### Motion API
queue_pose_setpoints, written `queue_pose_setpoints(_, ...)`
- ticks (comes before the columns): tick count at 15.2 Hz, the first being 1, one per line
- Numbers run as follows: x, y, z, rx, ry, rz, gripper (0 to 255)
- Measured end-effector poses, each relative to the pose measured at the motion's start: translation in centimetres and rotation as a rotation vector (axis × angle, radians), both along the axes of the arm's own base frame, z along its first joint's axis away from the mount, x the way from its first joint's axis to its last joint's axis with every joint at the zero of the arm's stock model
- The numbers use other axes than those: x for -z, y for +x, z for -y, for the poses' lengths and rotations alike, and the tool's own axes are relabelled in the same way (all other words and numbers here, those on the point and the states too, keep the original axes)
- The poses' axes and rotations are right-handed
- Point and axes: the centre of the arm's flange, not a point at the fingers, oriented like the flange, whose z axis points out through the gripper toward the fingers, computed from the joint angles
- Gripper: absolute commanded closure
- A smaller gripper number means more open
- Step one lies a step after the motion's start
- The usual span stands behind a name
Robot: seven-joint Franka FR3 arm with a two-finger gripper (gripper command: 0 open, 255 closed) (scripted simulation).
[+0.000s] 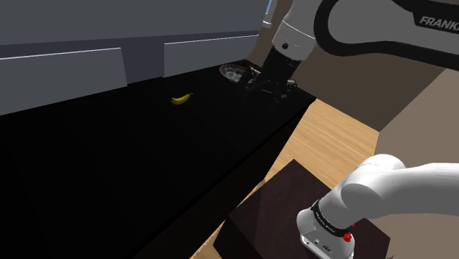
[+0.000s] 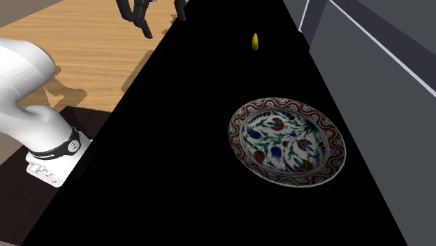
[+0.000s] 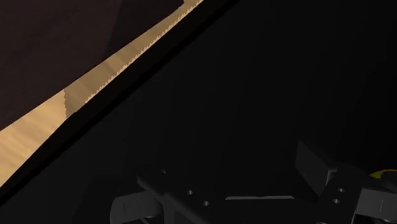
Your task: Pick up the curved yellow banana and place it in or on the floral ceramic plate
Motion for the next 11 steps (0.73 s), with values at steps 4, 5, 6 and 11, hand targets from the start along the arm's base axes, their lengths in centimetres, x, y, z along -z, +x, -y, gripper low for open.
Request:
queue_pose_setpoints(4,0.7,3.1,-4.0,0.177,0.003,0.02,0)
queue_pose_setpoints(5,1.0,3.9,-5.1,0.219,0.003,0.025,0)
queue_pose_setpoints(6,1.5,4.7,-5.9,0.264,0.003,0.029,0)
queue_pose_setpoints(11,2.2,9.8,-10.1,0.483,0.007,0.054,0)
